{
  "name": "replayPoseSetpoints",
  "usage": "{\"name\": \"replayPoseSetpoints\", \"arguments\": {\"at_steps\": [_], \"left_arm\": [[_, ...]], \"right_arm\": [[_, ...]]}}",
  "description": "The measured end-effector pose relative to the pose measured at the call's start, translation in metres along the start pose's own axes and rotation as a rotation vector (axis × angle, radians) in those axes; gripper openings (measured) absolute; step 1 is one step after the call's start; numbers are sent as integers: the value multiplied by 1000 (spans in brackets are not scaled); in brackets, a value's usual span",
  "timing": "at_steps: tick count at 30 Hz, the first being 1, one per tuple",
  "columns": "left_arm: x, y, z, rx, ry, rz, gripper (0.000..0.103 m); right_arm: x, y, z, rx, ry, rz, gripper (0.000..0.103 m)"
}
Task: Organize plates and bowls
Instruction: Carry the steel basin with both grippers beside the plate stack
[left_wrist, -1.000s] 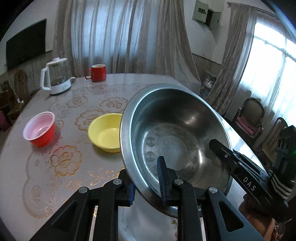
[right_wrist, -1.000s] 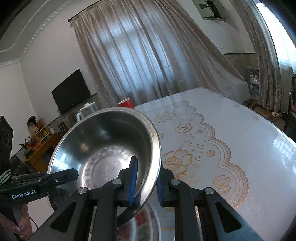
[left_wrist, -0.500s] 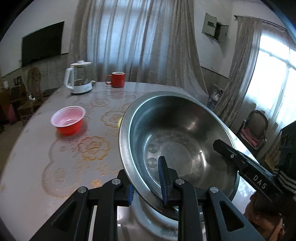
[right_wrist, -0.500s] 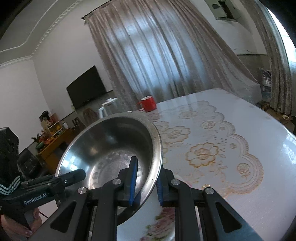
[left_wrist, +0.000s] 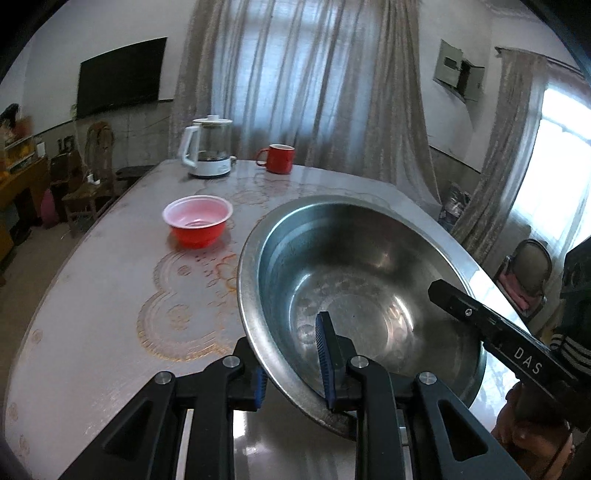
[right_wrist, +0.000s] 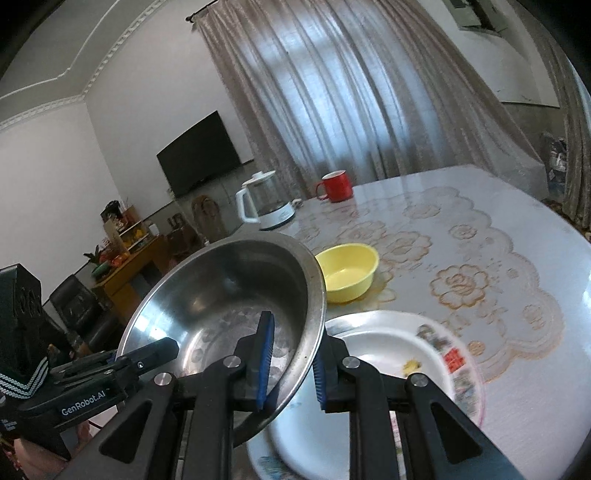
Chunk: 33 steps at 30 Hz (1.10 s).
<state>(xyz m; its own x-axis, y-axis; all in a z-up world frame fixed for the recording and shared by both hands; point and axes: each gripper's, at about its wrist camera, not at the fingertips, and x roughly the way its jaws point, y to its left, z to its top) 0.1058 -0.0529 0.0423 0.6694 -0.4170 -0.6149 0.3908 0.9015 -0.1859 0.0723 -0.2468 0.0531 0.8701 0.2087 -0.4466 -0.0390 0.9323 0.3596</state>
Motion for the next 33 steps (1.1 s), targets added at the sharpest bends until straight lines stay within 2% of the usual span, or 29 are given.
{"name": "replayPoseSetpoints", "arguments": {"at_steps": [21, 28, 33], "left_arm": [[-23, 67, -39, -91, 21, 119, 23], [-9, 85, -49, -105, 55, 161, 23], [8, 103, -55, -136, 91, 183, 23]], "right_arm": [[46, 61, -39, -64, 149, 96, 19], [73, 69, -53, -60, 249, 87, 20], [92, 77, -68, -77, 331, 74, 25]]}}
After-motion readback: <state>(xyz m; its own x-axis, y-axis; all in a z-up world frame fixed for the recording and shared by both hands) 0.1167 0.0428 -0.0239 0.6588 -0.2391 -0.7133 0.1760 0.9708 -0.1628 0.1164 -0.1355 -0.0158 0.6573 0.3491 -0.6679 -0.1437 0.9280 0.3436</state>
